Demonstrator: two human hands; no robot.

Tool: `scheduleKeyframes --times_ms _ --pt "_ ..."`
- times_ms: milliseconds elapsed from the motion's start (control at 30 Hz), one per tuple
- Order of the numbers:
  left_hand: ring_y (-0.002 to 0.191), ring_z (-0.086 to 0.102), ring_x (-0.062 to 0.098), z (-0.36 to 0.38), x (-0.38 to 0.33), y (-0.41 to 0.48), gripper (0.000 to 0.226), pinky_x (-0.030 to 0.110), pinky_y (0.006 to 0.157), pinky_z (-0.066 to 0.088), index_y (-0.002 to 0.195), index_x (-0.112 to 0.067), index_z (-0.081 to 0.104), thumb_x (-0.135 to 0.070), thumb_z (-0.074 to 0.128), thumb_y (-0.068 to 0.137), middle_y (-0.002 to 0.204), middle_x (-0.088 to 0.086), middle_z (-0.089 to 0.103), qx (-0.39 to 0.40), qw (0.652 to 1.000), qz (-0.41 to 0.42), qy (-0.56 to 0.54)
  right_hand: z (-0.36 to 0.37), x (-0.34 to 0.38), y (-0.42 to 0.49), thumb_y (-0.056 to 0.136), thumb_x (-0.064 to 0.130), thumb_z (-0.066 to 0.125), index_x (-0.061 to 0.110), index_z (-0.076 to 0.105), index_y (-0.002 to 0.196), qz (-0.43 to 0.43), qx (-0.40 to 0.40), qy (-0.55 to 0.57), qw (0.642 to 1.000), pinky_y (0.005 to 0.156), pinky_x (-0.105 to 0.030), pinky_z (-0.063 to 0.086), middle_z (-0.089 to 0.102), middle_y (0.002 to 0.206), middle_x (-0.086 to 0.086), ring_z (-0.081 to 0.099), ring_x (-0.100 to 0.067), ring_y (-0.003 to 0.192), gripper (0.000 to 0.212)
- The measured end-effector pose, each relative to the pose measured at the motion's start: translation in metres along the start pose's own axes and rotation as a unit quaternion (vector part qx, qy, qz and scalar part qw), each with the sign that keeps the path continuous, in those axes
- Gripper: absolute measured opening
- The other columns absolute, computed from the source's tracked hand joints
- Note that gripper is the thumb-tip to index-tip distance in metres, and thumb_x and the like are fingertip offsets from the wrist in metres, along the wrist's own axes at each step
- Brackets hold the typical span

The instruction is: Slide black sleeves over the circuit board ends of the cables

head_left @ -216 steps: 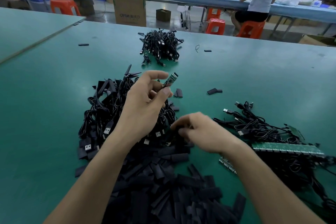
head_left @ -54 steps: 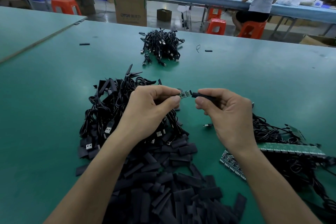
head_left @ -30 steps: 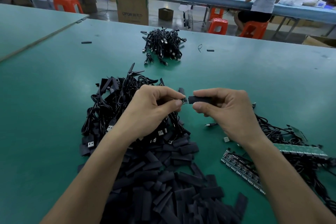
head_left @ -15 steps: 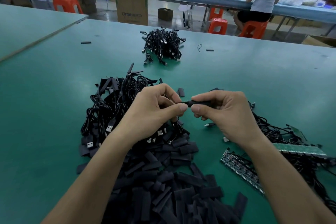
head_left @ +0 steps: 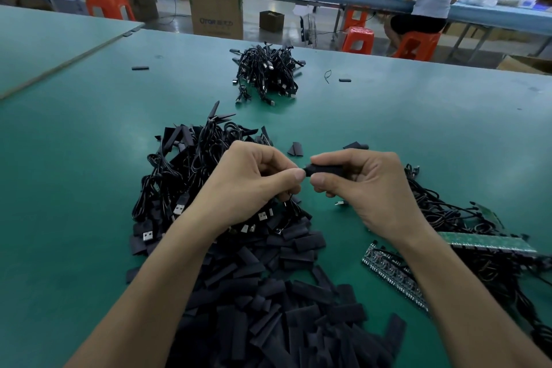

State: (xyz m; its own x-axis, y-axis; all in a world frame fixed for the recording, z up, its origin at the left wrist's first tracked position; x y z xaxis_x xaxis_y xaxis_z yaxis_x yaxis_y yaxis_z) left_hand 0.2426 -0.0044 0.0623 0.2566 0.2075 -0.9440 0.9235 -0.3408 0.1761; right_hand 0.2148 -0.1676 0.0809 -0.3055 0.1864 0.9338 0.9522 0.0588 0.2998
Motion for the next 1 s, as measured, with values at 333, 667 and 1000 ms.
scheduleKeyframes --times_ms 333,667,1000 --pt "0.062 0.071 0.010 0.000 0.003 0.000 0.015 0.020 0.058 0.052 0.077 -0.018 0.076 -0.026 0.075 0.089 0.070 -0.002 0.075 -0.004 0.999 -0.016 0.034 -0.001 0.001 0.001 0.074 0.002 0.083 0.023 0.077 0.086 -0.015 -0.013 -0.019 1.000 0.064 -0.022 0.055 0.076 0.075 -0.003 0.069 -0.020 0.066 0.025" --pt "0.063 0.070 0.012 0.008 0.000 -0.001 0.012 0.020 0.061 0.052 0.080 -0.013 0.076 -0.016 0.072 0.092 0.071 0.000 0.076 0.014 0.999 -0.009 0.027 0.002 0.003 0.001 0.076 0.005 0.083 0.027 0.076 0.098 -0.013 0.012 -0.041 0.999 0.067 -0.015 0.052 0.078 0.083 0.007 0.071 -0.007 0.072 0.032" --pt "0.065 0.072 0.017 0.005 -0.003 -0.001 0.011 0.026 0.066 0.059 0.084 -0.011 0.075 -0.013 0.070 0.093 0.074 0.002 0.077 -0.020 1.000 0.007 -0.022 -0.004 -0.006 -0.014 0.086 0.009 0.075 0.031 0.067 0.117 -0.049 -0.159 0.025 0.986 0.071 -0.022 0.058 0.078 0.085 0.006 0.075 -0.016 0.076 0.038"
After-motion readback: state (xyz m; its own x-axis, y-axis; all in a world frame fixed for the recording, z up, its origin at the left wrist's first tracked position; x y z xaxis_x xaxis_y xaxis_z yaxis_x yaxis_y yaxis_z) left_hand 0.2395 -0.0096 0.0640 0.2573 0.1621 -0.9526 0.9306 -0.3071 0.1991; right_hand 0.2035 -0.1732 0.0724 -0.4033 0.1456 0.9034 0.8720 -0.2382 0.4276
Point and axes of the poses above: each hand's wrist, its own y-axis towards the middle knuckle, its own z-axis out of the palm, x = y × z, the point moved 8 cm from there along y, towards the middle knuckle
